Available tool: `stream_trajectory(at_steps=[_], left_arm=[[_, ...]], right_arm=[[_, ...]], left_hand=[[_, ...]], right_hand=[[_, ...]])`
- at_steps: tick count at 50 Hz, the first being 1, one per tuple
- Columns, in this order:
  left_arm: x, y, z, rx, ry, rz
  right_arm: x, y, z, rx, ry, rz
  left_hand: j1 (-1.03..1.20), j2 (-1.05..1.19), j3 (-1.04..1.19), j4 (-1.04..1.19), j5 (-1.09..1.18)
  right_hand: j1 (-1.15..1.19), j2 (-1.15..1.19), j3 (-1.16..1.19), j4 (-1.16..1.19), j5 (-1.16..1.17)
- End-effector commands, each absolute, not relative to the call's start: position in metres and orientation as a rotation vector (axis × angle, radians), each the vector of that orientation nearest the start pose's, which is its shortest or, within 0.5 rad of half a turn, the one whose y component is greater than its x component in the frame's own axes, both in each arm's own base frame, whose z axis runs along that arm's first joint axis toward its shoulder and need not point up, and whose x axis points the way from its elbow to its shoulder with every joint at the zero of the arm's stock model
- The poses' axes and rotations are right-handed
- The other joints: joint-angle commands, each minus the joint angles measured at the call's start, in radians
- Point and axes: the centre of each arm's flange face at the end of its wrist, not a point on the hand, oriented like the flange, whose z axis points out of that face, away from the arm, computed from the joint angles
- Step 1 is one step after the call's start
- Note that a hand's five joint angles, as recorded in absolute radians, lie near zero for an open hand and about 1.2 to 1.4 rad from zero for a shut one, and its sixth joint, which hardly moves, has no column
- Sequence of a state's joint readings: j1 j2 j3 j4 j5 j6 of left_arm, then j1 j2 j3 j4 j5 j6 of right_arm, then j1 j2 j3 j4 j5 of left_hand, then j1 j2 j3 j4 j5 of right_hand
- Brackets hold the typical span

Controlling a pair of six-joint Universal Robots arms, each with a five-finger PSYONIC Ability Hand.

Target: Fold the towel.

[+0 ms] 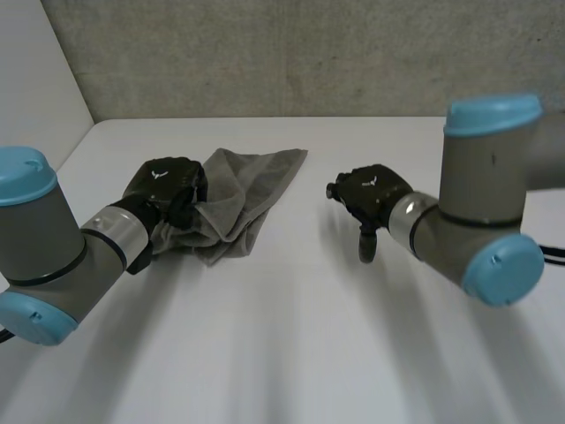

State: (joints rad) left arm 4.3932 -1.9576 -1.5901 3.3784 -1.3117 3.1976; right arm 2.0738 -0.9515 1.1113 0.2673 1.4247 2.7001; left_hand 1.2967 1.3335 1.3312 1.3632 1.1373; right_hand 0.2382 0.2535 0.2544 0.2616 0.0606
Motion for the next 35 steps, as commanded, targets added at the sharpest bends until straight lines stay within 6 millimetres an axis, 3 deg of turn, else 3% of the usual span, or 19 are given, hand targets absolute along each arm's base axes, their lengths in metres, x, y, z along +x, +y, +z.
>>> stream_trajectory(at_steps=[1, 7, 16, 24, 28, 35], left_arm=[[-0.251, -0.299, 0.188, 0.754, 2.606, -2.189], [-0.235, -0.304, 0.179, 0.686, 2.630, -2.133], [-0.220, -0.304, 0.171, 0.621, 2.657, -2.076], [-0.209, -0.304, 0.168, 0.579, 2.673, -2.045], [-0.209, -0.303, 0.169, 0.583, 2.674, -2.046], [-0.209, -0.293, 0.188, 0.590, 2.635, -2.104]], right_arm=[[0.307, -0.252, 0.187, -1.206, 2.160, -1.625], [0.305, -0.236, 0.171, -1.166, 2.166, -1.589], [0.321, -0.228, 0.173, -0.987, 2.128, -1.546], [0.360, -0.227, 0.176, -0.812, 2.019, -1.500], [0.390, -0.231, 0.175, -0.780, 1.953, -1.507], [0.416, -0.248, 0.163, -0.720, 1.963, -1.555]], left_hand=[[0.056, 0.019, 0.021, -0.011, 0.041], [-0.085, -0.121, -0.119, -0.151, -0.100], [-0.109, -0.145, -0.143, -0.175, -0.124], [-0.103, -0.139, -0.137, -0.169, -0.118], [-0.097, -0.134, -0.131, -0.163, -0.112], [-0.073, -0.110, -0.108, -0.140, -0.088]], right_hand=[[-0.064, -0.079, -0.080, -0.087, -0.061], [-0.064, -0.079, -0.080, -0.087, -0.061], [-0.064, -0.079, -0.080, -0.087, -0.061], [-0.033, -0.048, -0.049, -0.056, -0.030], [-0.024, -0.039, -0.040, -0.047, -0.021], [-0.009, -0.025, -0.026, -0.033, -0.006]])
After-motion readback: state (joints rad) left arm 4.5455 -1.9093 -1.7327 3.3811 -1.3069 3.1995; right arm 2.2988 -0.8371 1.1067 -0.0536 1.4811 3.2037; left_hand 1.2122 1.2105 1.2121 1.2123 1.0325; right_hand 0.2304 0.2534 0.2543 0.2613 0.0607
